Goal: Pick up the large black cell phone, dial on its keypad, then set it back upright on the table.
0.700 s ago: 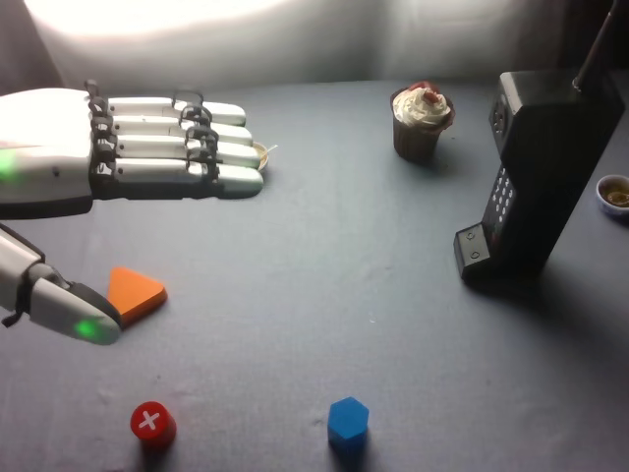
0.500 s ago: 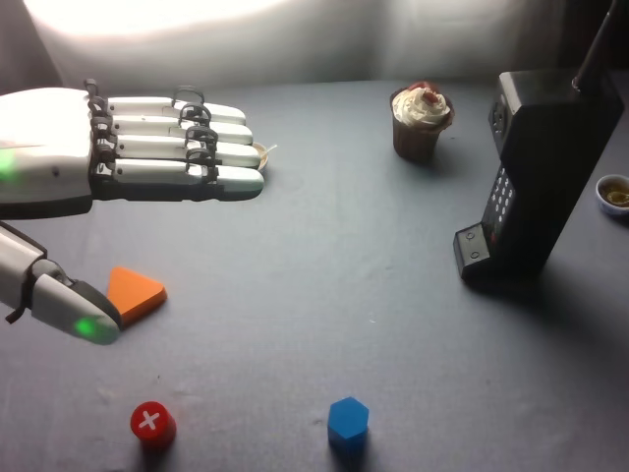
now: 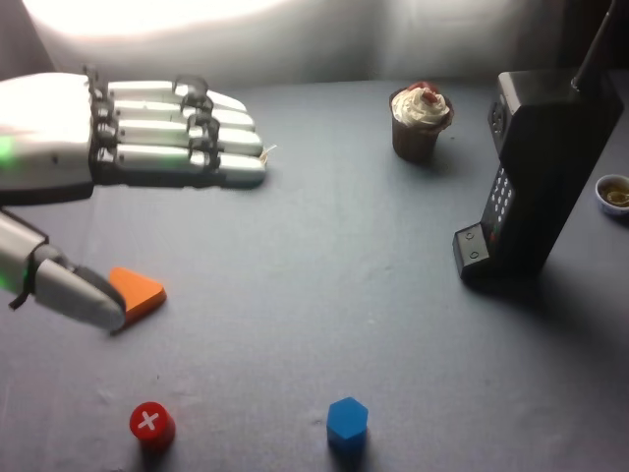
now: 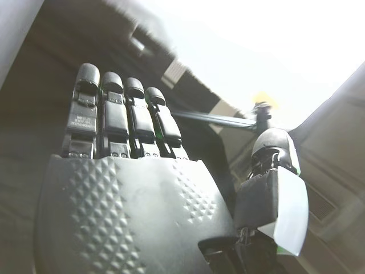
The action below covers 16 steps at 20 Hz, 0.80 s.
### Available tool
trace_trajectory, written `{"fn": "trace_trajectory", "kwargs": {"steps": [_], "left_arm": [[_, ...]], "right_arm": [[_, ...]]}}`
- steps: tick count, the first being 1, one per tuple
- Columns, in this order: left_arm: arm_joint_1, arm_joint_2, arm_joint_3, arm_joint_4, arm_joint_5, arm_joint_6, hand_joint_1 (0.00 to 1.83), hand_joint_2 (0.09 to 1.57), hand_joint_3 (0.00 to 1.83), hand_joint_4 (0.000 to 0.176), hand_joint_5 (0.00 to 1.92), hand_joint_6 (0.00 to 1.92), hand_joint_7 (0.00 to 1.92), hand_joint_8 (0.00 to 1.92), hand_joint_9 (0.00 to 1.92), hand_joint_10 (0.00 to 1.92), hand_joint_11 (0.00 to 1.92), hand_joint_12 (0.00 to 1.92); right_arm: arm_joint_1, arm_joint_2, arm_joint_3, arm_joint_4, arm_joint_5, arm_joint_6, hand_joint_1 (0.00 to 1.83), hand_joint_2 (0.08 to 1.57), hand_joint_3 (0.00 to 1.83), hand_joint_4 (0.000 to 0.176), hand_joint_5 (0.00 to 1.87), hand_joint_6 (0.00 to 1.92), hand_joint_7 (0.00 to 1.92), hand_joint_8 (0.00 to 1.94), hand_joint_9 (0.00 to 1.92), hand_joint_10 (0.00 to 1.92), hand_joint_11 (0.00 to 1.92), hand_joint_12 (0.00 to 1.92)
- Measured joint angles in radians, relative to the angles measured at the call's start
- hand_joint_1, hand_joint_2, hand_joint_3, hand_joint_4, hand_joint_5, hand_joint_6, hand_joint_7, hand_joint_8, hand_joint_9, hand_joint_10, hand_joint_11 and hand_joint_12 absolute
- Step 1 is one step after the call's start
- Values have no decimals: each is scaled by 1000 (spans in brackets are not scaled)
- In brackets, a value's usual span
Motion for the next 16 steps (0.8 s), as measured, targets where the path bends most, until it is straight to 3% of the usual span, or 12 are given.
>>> {"fn": "trace_trajectory", "kwargs": {"steps": [3, 5, 7, 12, 16], "left_arm": [[-5, 2, -2, -21, 5, -2, 0, 1061, 0, 0, 119, 2, 87, 1, 79, 1, 0, 250], [-5, 6, -2, -29, 8, -4, 0, 1058, 0, 0, 89, 1, 52, 2, 32, 3, 0, 108], [-5, 6, -4, -33, 9, -4, 0, 1048, 1, 0, 118, 1, 79, 2, 58, 2, 0, 202], [-1, 8, -14, -32, 8, -5, 0, 1045, 1, 0, 91, 4, 69, 0, 37, 0, 0, 99], [-1, 8, -25, -60, 3, -10, 0, 1056, 5, 0, 68, 8, 61, 12, 35, 11, 32, 15]], "right_arm": [[93, -27, 14, -37, -82, -53, 66, 923, 0, 0, 56, 0, 43, 0, 73, 0, 0, 375], [124, -51, 38, -94, -109, -75, 122, 905, 0, 0, 55, 3, 53, 3, 87, 3, 0, 442], [151, -67, 52, -117, -121, -84, 161, 903, 0, 0, 42, 0, 34, 0, 76, 0, 0, 441], [278, -85, 85, -135, -181, -104, 405, 917, 1, 0, 2, 0, 30, 4, 56, 2, 0, 382], [354, -107, 108, -158, -226, -137, 527, 992, 9, 0, 0, 0, 0, 0, 0, 0, 0, 148]]}}
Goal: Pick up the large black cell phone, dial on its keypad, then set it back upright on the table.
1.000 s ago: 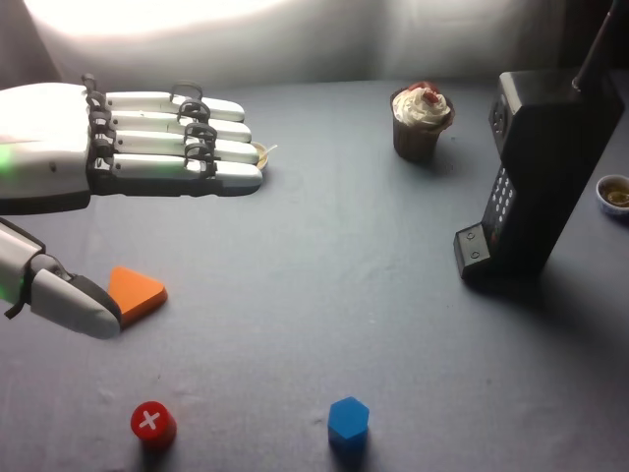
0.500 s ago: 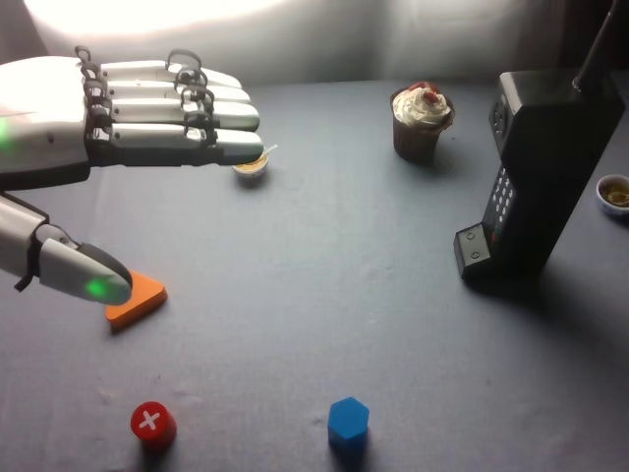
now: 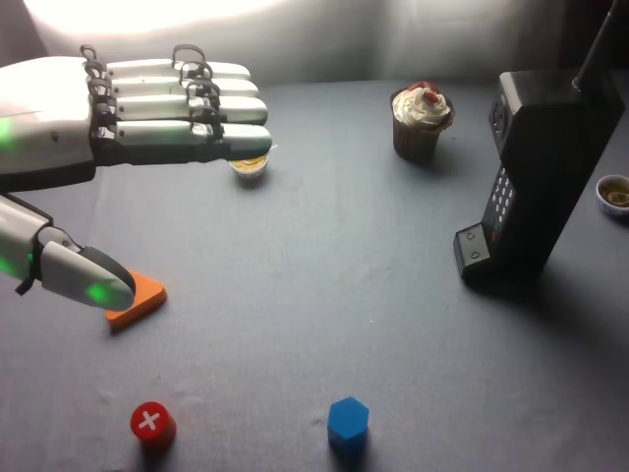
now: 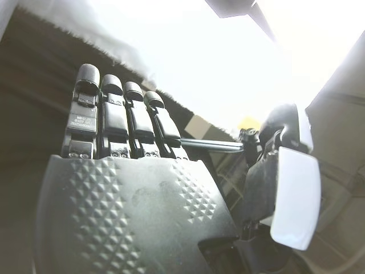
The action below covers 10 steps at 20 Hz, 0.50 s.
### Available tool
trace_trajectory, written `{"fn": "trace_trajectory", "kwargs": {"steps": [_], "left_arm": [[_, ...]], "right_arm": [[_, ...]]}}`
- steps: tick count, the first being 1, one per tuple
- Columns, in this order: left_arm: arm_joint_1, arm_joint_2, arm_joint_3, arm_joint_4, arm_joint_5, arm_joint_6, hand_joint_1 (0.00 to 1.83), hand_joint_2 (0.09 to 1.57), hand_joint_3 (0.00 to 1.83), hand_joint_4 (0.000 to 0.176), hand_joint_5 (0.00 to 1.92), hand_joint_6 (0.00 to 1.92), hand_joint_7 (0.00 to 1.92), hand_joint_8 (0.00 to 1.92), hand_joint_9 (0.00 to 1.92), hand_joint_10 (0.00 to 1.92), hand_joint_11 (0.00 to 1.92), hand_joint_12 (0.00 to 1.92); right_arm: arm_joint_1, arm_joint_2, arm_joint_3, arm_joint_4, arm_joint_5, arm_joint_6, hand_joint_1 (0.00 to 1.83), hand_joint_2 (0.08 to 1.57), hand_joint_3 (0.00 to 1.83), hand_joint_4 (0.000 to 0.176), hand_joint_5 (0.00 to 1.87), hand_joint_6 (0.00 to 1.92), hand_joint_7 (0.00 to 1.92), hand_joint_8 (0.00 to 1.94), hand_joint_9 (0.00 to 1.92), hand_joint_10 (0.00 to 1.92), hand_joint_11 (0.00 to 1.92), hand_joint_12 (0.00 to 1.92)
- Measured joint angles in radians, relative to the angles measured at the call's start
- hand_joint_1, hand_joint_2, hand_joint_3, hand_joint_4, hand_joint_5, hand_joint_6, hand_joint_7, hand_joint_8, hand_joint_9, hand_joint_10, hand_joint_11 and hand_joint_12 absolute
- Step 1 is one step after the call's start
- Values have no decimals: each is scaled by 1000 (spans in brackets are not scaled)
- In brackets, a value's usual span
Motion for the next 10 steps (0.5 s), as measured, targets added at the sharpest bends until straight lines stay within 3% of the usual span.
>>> {"fn": "trace_trajectory", "kwargs": {"steps": [2, 10], "left_arm": [[2, 0, 0, -1, -14, -4, 0, 1069, 9, 0, 80, 11, 59, 8, 41, 11, 35, 18], [10, 0, 1, 10, -131, -17, 5, 1072, 6, 0, 122, 14, 106, 13, 84, 15, 58, 42]], "right_arm": [[24, -6, 4, 8, -16, -12, 678, 1021, 11, 0, 0, 0, 0, 0, 0, 0, 0, 8], [105, -26, 11, -17, -62, -42, 946, 1003, 0, 0, 0, 0, 0, 0, 0, 0, 23, 10]]}}
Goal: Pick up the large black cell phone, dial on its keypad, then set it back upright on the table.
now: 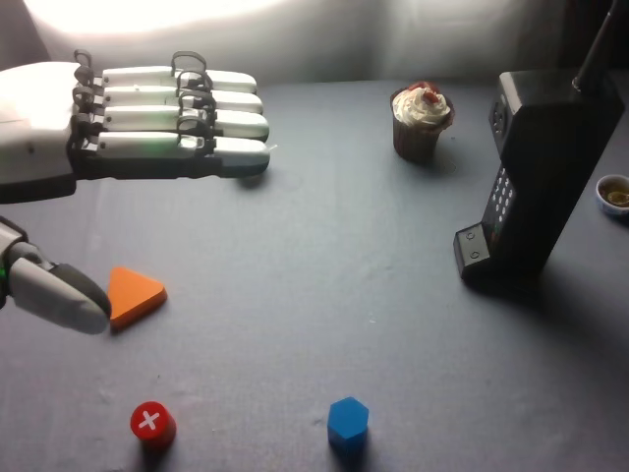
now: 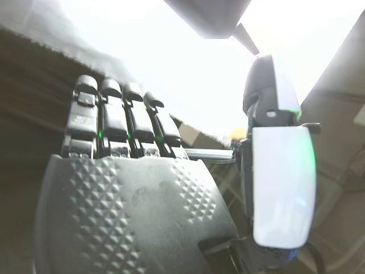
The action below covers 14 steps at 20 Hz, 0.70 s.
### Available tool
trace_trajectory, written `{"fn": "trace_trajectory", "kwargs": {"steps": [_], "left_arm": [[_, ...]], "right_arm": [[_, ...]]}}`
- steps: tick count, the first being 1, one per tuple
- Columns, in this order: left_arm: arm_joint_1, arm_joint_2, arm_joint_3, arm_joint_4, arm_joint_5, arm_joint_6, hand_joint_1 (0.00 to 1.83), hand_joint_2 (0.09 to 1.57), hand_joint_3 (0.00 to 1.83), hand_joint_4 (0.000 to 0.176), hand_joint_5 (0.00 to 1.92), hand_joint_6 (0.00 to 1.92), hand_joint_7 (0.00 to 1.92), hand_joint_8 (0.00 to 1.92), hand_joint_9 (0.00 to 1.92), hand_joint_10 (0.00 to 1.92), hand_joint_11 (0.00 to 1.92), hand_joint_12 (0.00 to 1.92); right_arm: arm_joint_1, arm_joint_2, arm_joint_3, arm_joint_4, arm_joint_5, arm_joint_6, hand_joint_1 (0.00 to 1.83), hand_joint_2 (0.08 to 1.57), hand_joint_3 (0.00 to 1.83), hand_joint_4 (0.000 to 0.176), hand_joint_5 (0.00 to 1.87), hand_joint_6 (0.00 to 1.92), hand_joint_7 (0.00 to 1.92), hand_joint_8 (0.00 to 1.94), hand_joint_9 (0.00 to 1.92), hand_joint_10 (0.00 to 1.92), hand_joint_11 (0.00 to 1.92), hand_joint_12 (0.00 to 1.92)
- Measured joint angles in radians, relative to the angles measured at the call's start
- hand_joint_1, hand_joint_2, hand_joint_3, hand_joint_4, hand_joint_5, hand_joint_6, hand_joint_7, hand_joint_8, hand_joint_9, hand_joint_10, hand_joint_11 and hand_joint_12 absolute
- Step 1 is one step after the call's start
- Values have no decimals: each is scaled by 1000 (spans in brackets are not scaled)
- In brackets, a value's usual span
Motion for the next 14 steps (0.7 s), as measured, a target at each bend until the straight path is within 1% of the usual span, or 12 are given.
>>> {"fn": "trace_trajectory", "kwargs": {"steps": [1, 5, 9, 10, 13, 14], "left_arm": [[0, 0, 0, 0, -3, -1, 0, 1078, 7, 0, 115, 9, 96, 7, 74, 8, 51, 43], [0, 0, 0, 0, -6, -7, 3, 1093, 8, 0, 117, 3, 96, 2, 72, 3, 39, 53], [0, 0, 0, 0, -6, -8, 0, 1087, 2, 0, 120, 1, 98, 1, 76, 2, 34, 69], [0, 0, 0, 0, -5, -8, 0, 1081, 2, 0, 111, 3, 91, 6, 68, 4, 6, 133], [0, 0, 0, 1, -6, -10, 0, 1079, 1, 0, 109, 3, 89, 6, 66, 5, 0, 147], [0, 0, 0, 1, -6, -11, 0, 1086, 2, 0, 115, 3, 92, 4, 74, 5, 0, 179]], "right_arm": [[5, -1, 0, 0, 2, -2, 938, 992, 0, 0, 1, 0, 0, 0, 0, 0, 46, 21], [33, -14, 0, 6, -6, -16, 962, 978, 0, 0, 0, 0, 0, 0, 0, 0, 2, 5], [51, -27, 0, 6, -10, -21, 908, 962, 0, 0, 0, 0, 0, 0, 0, 0, 0, 0], [51, -31, 2, 7, -10, -21, 946, 958, 0, 0, 0, 0, 0, 0, 0, 0, 0, 0], [51, -46, 9, 7, -10, -22, 940, 963, 0, 0, 0, 0, 0, 0, 0, 0, 0, 0], [57, -54, 13, 10, -14, -22, 925, 977, 0, 0, 0, 0, 0, 0, 0, 0, 6, 3]]}}
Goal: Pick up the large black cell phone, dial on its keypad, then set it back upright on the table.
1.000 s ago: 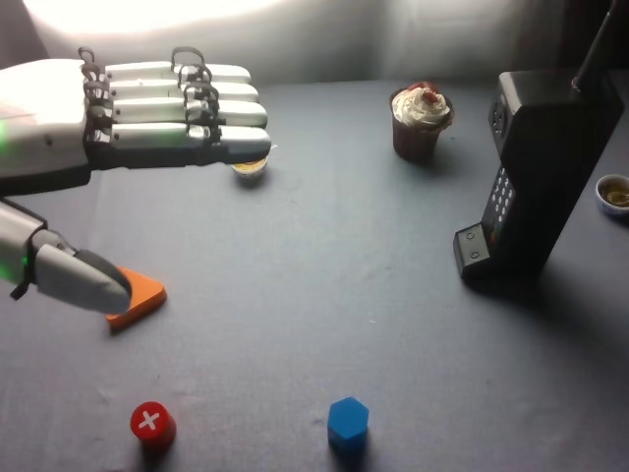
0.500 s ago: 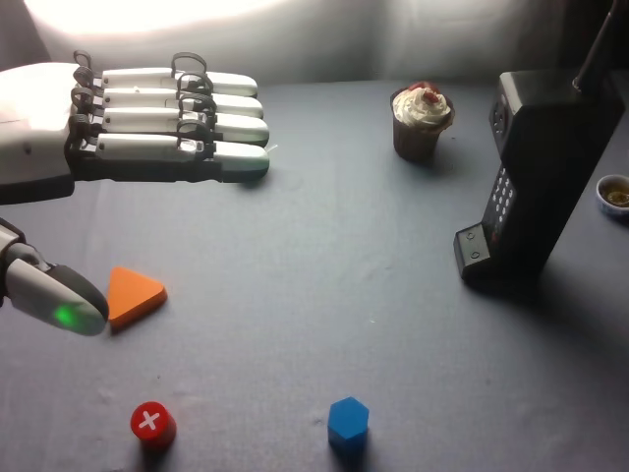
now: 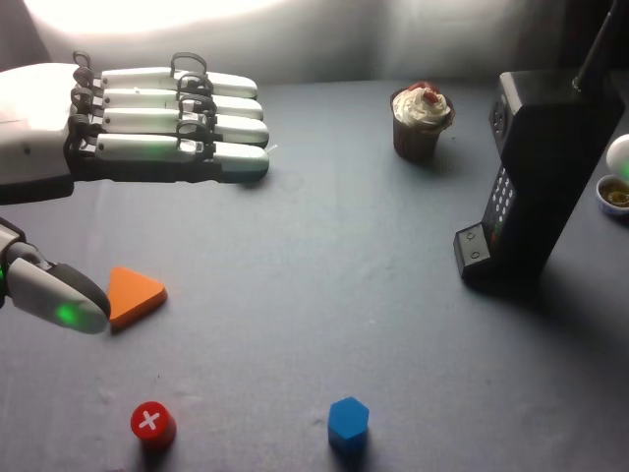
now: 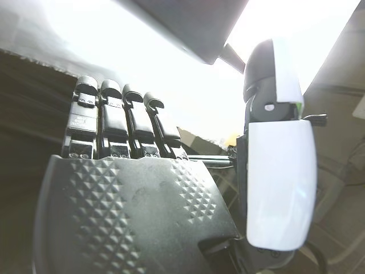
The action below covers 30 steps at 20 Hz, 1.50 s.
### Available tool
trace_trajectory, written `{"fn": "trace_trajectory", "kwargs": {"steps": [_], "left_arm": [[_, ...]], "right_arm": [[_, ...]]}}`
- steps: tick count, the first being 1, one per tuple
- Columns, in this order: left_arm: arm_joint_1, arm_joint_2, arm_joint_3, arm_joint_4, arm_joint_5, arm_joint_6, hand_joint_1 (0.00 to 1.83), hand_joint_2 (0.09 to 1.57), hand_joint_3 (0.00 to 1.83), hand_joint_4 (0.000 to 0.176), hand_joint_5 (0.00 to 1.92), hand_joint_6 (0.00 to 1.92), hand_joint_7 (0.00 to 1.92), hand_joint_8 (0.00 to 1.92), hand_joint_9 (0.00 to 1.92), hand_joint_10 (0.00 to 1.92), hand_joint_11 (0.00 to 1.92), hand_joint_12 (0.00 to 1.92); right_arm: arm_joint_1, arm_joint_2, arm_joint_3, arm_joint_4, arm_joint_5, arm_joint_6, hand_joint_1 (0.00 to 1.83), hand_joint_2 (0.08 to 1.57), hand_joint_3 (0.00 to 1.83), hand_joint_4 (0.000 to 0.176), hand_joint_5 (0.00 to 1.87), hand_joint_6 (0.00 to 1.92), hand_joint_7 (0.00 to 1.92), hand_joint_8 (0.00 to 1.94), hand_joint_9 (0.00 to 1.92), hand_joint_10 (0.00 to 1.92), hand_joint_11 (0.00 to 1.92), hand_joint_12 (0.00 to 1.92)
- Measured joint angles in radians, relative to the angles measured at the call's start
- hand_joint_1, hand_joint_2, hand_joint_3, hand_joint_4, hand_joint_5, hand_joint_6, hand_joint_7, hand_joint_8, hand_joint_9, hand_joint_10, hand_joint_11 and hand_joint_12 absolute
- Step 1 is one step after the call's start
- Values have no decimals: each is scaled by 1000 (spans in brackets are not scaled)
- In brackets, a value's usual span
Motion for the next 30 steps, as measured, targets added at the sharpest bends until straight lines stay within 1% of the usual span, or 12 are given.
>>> {"fn": "trace_trajectory", "kwargs": {"steps": [5, 6, 7, 10, 11, 14, 15, 17, 21, 22, 29, 30], "left_arm": [[0, 0, 0, 0, 0, -3, 0, 1072, 0, 0, 113, 2, 93, 2, 70, 2, 0, 203], [0, 0, 0, 0, 0, -3, 0, 1069, 0, 0, 96, 4, 78, 3, 57, 3, 0, 154], [0, 0, 0, 0, 0, -4, 0, 1067, 0, 0, 115, 1, 101, 1, 79, 2, 0, 212], [0, -2, 2, 0, 0, -4, 0, 1084, 5, 0, 116, 1, 94, 1, 71, 1, 0, 201], [-2, -4, 2, 1, 0, -5, 0, 1095, 6, 0, 86, 1, 64, 3, 44, 1, 0, 138], [-3, -4, 2, 2, 0, -6, 0, 1101, 4, 0, 110, 5, 87, 5, 76, 7, 0, 207], [-3, -4, 3, 2, 0, -6, 0, 1105, 3, 0, 95, 2, 72, 4, 66, 2, 0, 168], [-3, -4, 4, 2, 0, -7, 0, 1099, 0, 0, 103, 3, 81, 5, 77, 3, 0, 187], [-3, -5, 11, 2, -1, -8, 0, 1103, 1, 0, 117, 3, 99, 4, 91, 4, 0, 248], [-3, -5, 11, 0, 0, -8, 0, 1104, 1, 0, 98, 3, 79, 5, 74, 3, 0, 195], [-3, -11, 13, -4, 0, -27, 9, 1110, 0, 0, 143, 7, 126, 6, 113, 5, 0, 261], [-3, -11, 13, -5, 0, -29, 0, 1102, 0, 0, 132, 0, 124, 2, 108, 1, 0, 228]], "right_arm": [[6, -35, 23, 3, -1, 0, 1025, 1015, 11, 0, 0, 0, 0, 0, 0, 0, 17, 14], [7, -38, 26, 2, -2, 1, 1029, 1016, 10, 0, 0, 0, 0, 0, 0, 0, 25, 19], [13, -41, 29, 2, -6, 1, 1024, 1006, 4, 0, 0, 0, 0, 0, 0, 0, 49, 32], [19, -47, 37, 0, -8, 5, 975, 1017, 7, 0, 0, 0, 0, 0, 0, 0, 23, 29], [21, -49, 39, 0, -8, 7, 982, 1005, 1, 0, 0, 0, 0, 0, 0, 0, 39, 39], [38, -53, 49, 2, -24, 20, 920, 1028, 10, 0, 0, 0, 0, 0, 0, 0, 39, 54], [43, -53, 51, 1, -26, 23, 932, 1039, 0, 0, 0, 0, 6, 2, 14, 5, 7, 178], [50, -57, 55, -2, -34, 28, 939, 1014, 0, 0, 6, 1, 19, 3, 27, 5, 0, 272], [53, -66, 58, -17, -44, 40, 958, 1003, 0, 0, 19, 4, 30, 4, 37, 3, 0, 274], [53, -70, 60, -26, -45, 43, 937, 1007, 0, 0, 27, 5, 27, 1, 30, 0, 0, 285], [53, -88, 74, -37, -47, 45, 940, 1035, 5, 0, 34, 4, 27, 3, 42, 6, 0, 343], [53, -93, 79, -34, -46, 45, 941, 1017, 0, 0, 45, 7, 44, 8, 59, 10, 0, 343]]}}
